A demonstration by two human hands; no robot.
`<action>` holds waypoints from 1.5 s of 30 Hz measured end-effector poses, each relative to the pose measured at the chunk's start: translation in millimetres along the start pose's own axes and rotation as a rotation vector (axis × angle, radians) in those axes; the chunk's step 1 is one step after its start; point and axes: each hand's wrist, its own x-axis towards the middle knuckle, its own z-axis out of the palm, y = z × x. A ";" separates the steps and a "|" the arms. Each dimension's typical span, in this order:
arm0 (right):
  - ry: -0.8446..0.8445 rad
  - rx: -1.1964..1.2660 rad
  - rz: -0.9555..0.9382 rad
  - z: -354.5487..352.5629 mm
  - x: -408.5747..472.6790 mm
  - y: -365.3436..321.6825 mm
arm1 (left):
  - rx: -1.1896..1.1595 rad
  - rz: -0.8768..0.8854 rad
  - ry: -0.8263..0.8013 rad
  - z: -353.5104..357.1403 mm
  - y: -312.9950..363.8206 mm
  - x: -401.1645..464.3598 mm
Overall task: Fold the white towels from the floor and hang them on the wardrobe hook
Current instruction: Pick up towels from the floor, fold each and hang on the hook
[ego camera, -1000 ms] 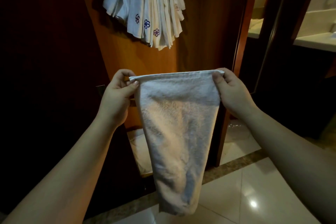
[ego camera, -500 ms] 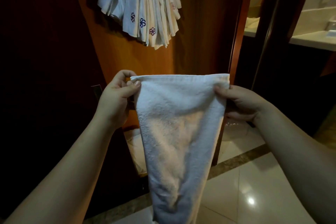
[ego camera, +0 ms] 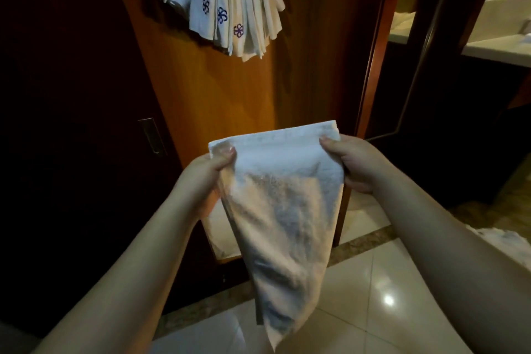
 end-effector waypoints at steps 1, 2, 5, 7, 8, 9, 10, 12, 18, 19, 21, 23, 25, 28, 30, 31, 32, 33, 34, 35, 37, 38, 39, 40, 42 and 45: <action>0.063 -0.052 -0.001 4.3 -0.6 6.7 | -0.008 -0.018 0.049 4.8 -7.5 0.5; 0.140 -0.100 -0.003 10.8 -2.7 13.9 | -0.029 -0.040 0.111 11.5 -15.3 0.3; 0.384 -0.307 -0.043 36.8 -18.6 36.5 | -0.059 -0.069 0.272 33.2 -36.9 -3.5; 0.468 -0.386 -0.079 53.3 -33.8 48.9 | -0.010 -0.057 0.325 46.8 -46.6 -13.2; 0.484 -0.386 -0.090 60.1 -40.6 53.5 | 0.018 -0.046 0.336 53.7 -49.1 -19.7; 0.492 -0.375 -0.096 66.0 -46.5 56.9 | 0.050 -0.035 0.342 59.8 -51.3 -25.4; 0.492 -0.365 -0.101 71.8 -51.5 59.3 | 0.070 -0.021 0.342 66.1 -52.6 -31.3; 0.462 -0.361 -0.107 82.2 -60.6 61.3 | 0.088 -0.002 0.334 80.1 -51.0 -41.8; 0.221 -0.380 -0.141 105.7 -75.3 56.3 | 0.264 0.083 0.282 103.5 -41.0 -63.9; 0.196 -0.362 -0.145 106.2 -75.1 55.1 | 0.257 0.074 0.236 102.3 -39.4 -63.8; 0.160 -0.327 -0.147 104.9 -74.9 51.3 | 0.191 0.000 0.100 98.9 -37.2 -60.1; 0.124 -0.310 -0.138 101.6 -74.4 48.8 | 0.099 -0.065 -0.025 95.4 -33.9 -56.5; 0.096 -0.316 -0.142 97.5 -74.3 48.1 | 0.024 -0.083 -0.116 89.3 -31.7 -56.3; 0.030 -0.365 -0.136 95.4 -75.5 45.0 | -0.016 -0.056 -0.241 80.3 -29.3 -55.5; 0.012 -0.449 -0.162 96.8 -76.2 43.2 | 0.065 -0.045 -0.270 75.4 -29.1 -50.2; 0.031 -0.481 -0.179 97.4 -76.2 43.0 | 0.110 -0.030 -0.289 73.6 -29.4 -46.9; 0.060 -0.495 -0.197 97.6 -75.7 43.4 | 0.135 -0.010 -0.317 73.2 -28.7 -45.3; 0.089 -0.492 -0.213 97.4 -75.0 44.4 | 0.145 0.008 -0.339 72.5 -27.9 -44.4; 0.111 -0.484 -0.224 97.3 -74.3 45.0 | 0.139 0.020 -0.350 72.3 -27.5 -44.2; 0.130 -0.478 -0.237 96.8 -73.5 45.5 | 0.128 0.032 -0.351 70.9 -28.4 -43.3; 0.161 -0.471 -0.267 95.8 -71.6 43.5 | 0.095 0.061 -0.344 68.3 -31.5 -40.8; 0.167 -0.471 -0.282 95.6 -70.6 42.2 | 0.081 0.069 -0.344 68.8 -31.7 -40.3; 0.166 -0.470 -0.291 94.8 -69.5 41.4 | 0.073 0.075 -0.346 70.1 -31.1 -40.2; 0.164 -0.461 -0.295 94.0 -68.5 40.3 | 0.071 0.083 -0.348 71.6 -30.0 -40.4; 0.175 -0.438 -0.289 90.8 -66.1 36.9 | 0.087 0.103 -0.326 74.2 -29.3 -39.7; 0.166 -0.380 -0.287 82.7 -63.2 31.9 | 0.204 0.141 -0.282 77.7 -30.8 -39.3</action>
